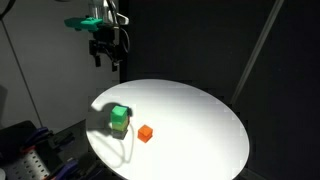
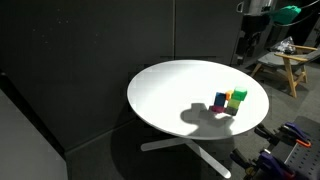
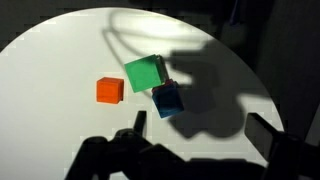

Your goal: Put the orange building block on the table

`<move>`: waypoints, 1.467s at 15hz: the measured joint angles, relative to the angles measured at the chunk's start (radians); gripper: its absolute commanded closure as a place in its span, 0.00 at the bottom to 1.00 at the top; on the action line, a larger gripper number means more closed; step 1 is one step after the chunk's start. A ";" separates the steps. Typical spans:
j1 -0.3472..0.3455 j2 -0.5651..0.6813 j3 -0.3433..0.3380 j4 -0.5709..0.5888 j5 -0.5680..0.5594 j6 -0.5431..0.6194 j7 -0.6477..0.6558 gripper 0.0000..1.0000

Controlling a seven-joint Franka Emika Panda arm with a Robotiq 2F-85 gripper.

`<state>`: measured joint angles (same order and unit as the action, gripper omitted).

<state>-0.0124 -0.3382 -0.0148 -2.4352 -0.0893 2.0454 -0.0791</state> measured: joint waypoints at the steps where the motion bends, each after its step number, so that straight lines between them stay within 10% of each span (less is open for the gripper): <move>1: 0.000 -0.016 0.000 -0.005 0.003 0.000 0.000 0.00; 22: 0.000 -0.152 0.006 -0.058 0.117 -0.002 0.019 0.00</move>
<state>-0.0122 -0.4903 -0.0084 -2.4934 0.0273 2.0436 -0.0602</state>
